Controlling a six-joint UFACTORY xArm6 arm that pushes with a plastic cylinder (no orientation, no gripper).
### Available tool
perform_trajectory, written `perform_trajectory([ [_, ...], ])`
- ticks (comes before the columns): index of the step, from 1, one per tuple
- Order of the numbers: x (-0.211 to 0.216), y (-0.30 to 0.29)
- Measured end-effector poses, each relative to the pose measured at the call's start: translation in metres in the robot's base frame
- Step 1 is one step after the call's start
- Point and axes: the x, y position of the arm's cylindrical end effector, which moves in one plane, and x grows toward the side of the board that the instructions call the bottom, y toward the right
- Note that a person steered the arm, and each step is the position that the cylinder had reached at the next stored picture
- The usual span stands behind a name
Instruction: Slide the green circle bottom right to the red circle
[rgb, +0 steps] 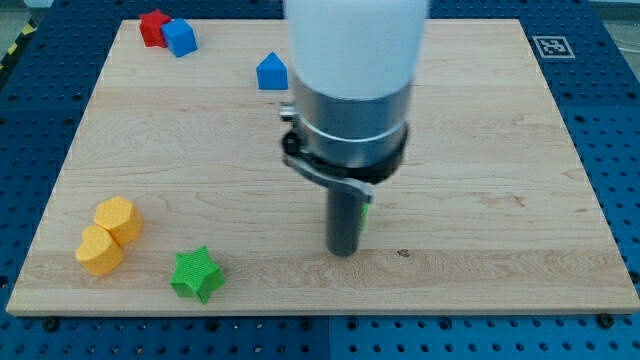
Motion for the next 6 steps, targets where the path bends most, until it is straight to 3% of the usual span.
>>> perform_trajectory([
  [2, -0.032, 0.034],
  [4, -0.022, -0.010],
  [6, -0.052, 0.006],
])
